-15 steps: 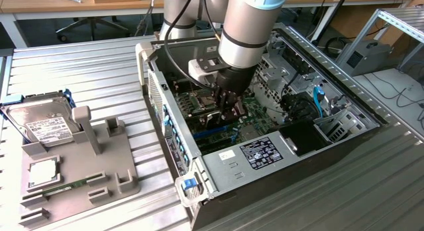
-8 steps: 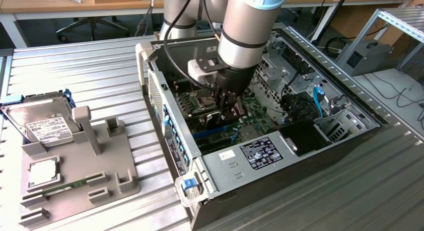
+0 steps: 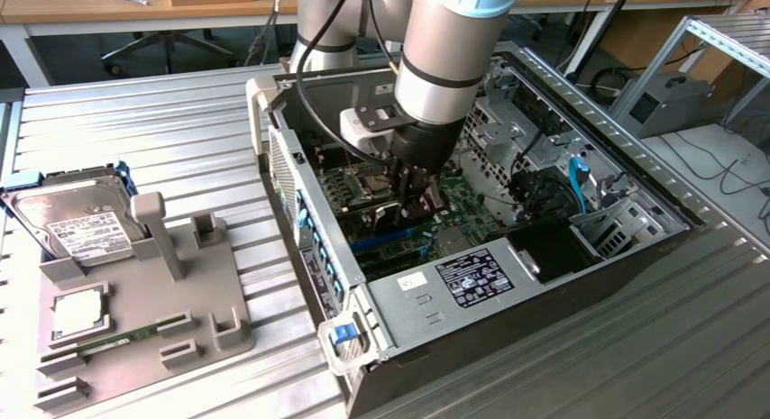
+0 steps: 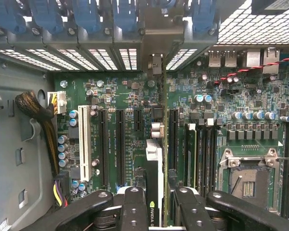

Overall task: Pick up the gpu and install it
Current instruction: 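Insert the gpu into the slot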

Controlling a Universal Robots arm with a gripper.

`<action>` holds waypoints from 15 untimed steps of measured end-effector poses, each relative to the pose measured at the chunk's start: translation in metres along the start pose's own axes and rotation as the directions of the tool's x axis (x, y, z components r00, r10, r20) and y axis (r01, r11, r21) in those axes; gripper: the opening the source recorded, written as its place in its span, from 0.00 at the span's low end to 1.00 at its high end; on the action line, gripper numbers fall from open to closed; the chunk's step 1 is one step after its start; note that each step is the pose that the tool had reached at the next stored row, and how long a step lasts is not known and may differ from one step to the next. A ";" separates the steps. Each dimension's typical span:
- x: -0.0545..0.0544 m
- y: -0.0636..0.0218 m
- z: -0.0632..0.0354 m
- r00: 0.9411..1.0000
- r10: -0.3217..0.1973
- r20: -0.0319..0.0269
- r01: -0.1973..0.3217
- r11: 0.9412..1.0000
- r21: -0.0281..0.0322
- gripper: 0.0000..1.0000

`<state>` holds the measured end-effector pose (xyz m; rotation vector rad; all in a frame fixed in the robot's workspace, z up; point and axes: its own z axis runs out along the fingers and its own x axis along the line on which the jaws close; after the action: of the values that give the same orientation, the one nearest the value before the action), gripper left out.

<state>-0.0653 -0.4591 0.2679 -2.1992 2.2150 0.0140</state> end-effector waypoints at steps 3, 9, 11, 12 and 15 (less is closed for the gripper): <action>0.000 0.0000 0.0007 1.000 0.000 0.000 0.000 1.000 0.000 0.27; 0.000 0.0000 0.0029 1.000 0.000 0.000 0.000 1.000 0.000 0.27; 0.000 0.0000 0.0036 1.000 0.000 0.000 0.000 1.000 0.000 0.27; 0.000 0.0000 0.0039 1.000 0.000 0.000 0.000 1.000 0.000 0.27; 0.000 0.0000 0.0043 1.000 0.000 0.000 0.000 1.000 0.000 0.27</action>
<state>-0.0653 -0.4591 0.2636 -2.1993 2.2149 0.0140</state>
